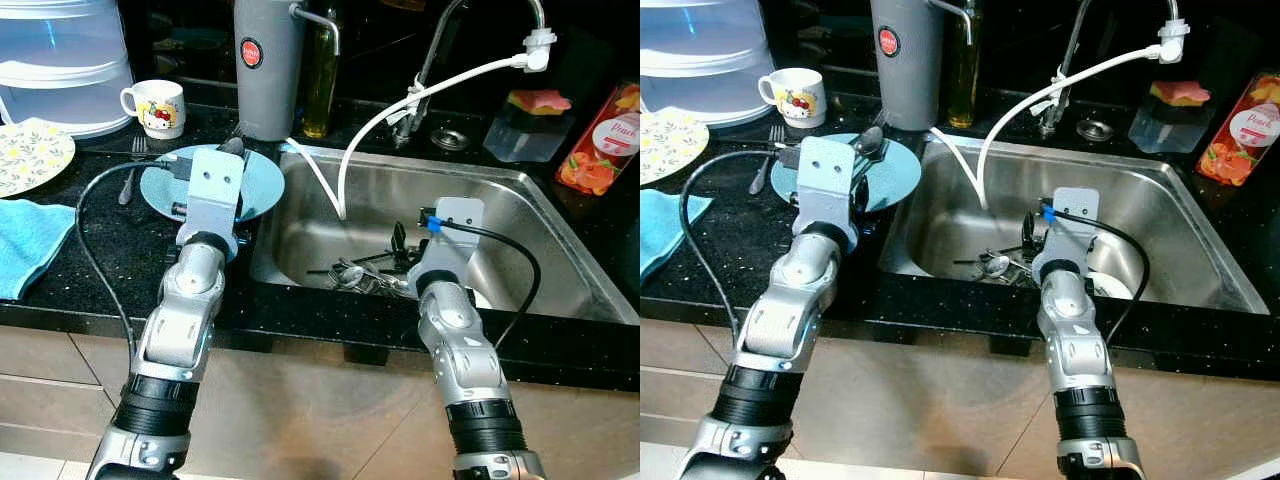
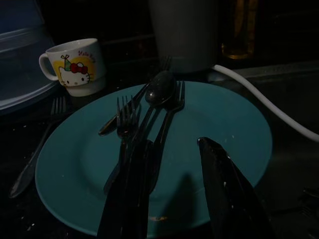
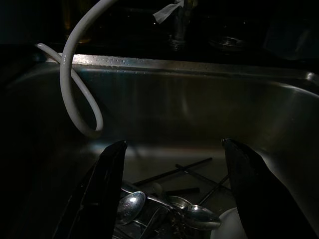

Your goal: Kitchen organization

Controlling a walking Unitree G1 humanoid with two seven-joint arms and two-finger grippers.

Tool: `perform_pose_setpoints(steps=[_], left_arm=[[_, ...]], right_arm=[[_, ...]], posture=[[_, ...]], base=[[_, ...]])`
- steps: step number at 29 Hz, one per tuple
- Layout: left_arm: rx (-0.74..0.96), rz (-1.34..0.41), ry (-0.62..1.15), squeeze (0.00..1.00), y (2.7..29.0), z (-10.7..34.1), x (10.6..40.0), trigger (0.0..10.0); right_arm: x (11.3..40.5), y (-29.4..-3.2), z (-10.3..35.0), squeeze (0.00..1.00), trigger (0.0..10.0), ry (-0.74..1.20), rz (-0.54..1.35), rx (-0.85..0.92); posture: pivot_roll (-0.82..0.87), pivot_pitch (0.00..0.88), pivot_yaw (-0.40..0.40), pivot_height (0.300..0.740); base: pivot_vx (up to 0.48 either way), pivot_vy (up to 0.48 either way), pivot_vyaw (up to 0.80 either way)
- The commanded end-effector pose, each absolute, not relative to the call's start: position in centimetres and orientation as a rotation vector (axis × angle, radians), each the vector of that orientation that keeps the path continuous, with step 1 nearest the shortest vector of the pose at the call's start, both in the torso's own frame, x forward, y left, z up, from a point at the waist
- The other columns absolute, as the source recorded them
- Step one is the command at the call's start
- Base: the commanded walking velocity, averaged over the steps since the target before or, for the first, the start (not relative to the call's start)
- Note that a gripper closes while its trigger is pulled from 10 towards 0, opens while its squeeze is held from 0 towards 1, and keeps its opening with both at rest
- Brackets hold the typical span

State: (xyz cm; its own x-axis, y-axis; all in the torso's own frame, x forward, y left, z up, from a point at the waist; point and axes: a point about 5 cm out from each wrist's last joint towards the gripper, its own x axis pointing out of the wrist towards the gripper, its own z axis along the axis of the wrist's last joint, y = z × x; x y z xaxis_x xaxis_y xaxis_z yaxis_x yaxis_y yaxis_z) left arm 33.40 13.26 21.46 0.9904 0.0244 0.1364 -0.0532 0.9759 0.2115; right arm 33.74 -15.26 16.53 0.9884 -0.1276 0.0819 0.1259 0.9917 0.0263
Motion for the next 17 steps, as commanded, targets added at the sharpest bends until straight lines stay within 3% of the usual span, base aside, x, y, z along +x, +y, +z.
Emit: perform_pose_setpoints(steps=[1, 17], left_arm=[[0.231, 0.049, -0.119, 0.00, 13.4, 21.3, 33.4, 10.0], [0.119, 0.103, 0.018, 0.00, 14.1, 21.8, 34.6, 10.0]], right_arm=[[33.7, -15.3, 16.4, 0.00, 10.0, -0.076, -0.129, 0.029], [33.7, -15.2, 16.5, 0.00, 10.0, -0.080, -0.129, 0.034]], posture=[[0.22, 0.017, -0.084, 0.740], [0.22, 0.001, -0.074, 0.740]], base=[[0.000, 0.000, 0.00], [0.000, 0.000, 0.00]])
